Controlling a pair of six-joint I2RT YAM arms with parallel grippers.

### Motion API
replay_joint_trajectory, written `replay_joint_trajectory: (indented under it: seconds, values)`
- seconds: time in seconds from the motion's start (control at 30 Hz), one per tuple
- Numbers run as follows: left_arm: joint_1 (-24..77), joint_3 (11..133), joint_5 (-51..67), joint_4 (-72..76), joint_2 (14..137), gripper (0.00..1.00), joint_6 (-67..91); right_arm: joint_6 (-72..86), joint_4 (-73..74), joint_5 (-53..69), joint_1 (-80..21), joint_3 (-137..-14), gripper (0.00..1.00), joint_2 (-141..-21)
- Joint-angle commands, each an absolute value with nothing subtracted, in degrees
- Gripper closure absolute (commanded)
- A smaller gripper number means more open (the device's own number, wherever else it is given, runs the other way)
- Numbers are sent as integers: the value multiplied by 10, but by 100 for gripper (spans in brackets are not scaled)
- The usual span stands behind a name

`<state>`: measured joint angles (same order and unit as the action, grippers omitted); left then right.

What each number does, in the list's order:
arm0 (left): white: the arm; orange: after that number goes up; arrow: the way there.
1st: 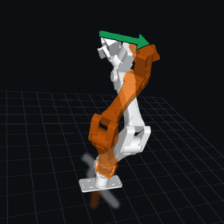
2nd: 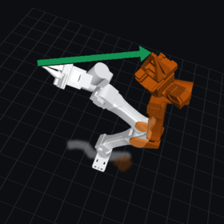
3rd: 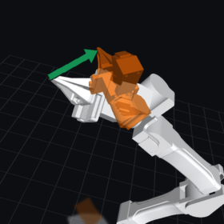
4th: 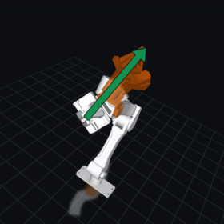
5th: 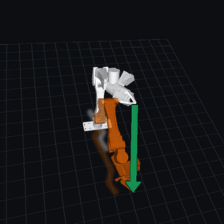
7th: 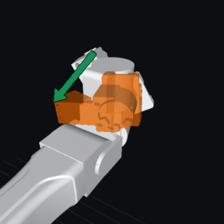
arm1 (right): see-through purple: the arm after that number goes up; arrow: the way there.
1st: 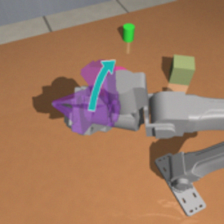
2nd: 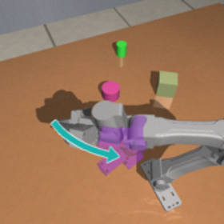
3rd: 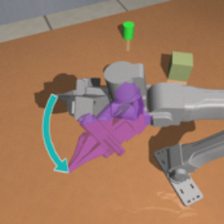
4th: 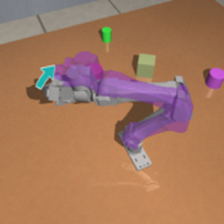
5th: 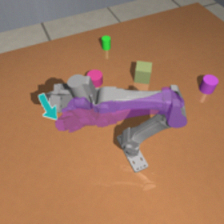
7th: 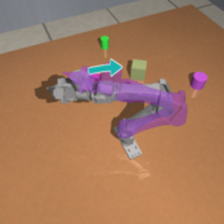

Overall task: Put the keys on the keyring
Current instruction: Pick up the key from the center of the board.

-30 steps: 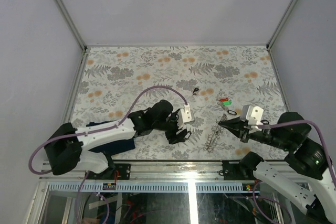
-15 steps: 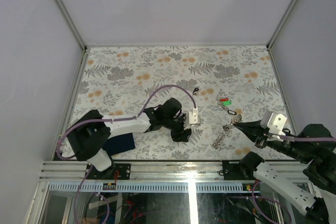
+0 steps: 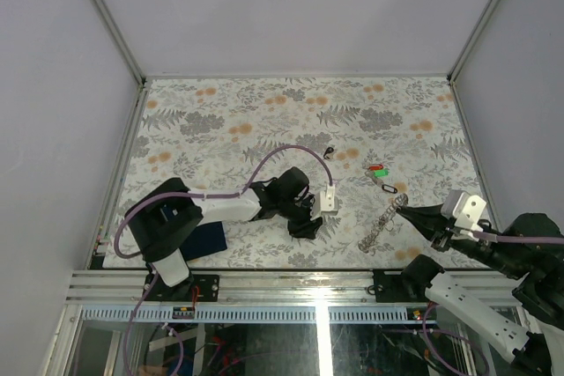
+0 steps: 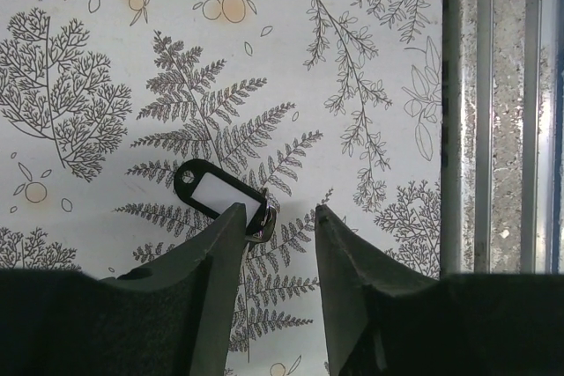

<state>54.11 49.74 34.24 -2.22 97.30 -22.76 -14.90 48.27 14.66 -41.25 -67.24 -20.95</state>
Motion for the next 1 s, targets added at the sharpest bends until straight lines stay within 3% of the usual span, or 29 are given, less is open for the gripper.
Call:
replay_joint_trajectory:
  seconds: [0.0,0.17,0.5,0.97]
  values:
    - [540,513,340,5,986,63,-238,-155,457,135,-415,-673,100,-199]
    - [540,518,333,4,999,63,-237,-155,455,140,-415,-668,100,-198]
    - [540,525,325,0,1010,82,-235,-155,450,138,-415,-658,100,-192]
    - [544,548,324,-41,1009,100,-238,-153,445,137,-415,-646,100,-182]
